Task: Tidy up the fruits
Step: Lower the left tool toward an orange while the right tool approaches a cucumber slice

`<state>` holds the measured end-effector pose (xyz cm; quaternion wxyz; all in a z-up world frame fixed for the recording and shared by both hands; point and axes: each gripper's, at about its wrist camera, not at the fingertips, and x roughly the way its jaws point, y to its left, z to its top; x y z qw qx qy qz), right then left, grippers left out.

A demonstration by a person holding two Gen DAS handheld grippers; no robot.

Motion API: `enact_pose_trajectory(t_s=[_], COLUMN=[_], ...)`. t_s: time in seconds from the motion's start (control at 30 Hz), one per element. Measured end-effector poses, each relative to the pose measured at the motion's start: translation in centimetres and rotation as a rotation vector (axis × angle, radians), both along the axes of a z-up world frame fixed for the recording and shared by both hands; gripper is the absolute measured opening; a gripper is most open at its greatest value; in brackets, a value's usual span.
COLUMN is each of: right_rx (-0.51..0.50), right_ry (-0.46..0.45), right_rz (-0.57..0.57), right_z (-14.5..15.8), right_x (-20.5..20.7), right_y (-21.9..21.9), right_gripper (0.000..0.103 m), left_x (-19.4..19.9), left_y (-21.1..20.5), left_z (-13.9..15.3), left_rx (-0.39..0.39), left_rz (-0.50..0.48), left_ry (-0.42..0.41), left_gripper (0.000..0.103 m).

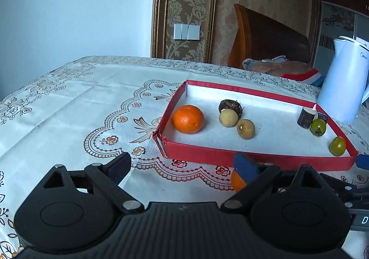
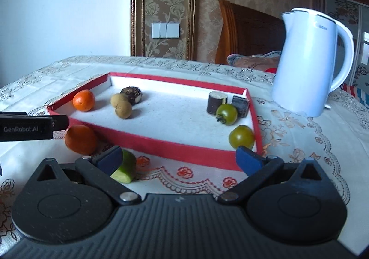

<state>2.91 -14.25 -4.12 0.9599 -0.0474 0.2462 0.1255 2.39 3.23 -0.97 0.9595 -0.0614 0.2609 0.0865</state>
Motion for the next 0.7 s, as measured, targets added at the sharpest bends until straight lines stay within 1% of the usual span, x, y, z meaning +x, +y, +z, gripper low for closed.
enact_pose_trajectory(t_s=[0.2,0.33,0.5,0.63,0.7], right_rx=[-0.013,-0.062,-0.077,-0.069,-0.058], right_ry=[0.023,0.001,0.015,0.027,0.028], right_rz=[0.035,0.044,0.069,0.079,0.081], right_z=[-0.1,-0.2,-0.4,-0.4,-0.3], right_x=[0.2,-0.2,0.0,0.2,0.1], right_y=[1.6,2.8,3.7,3.8,3.7], right_gripper=[0.103,0.103,0.103,0.103,0.101], left_x=[0.3,0.5,0.4,0.4,0.4], left_y=[0.6,1.0,1.5,1.4,1.3], left_z=[-0.2,-0.3,-0.4,-0.4,-0.3], left_rx=[-0.027,-0.056,-0.09,-0.088,-0.086], left_rz=[0.019,0.022,0.024,0.02,0.02], left_ry=[0.02,0.035,0.038,0.041,0.039], left_gripper=[0.096,0.096,0.096,0.096,0.096])
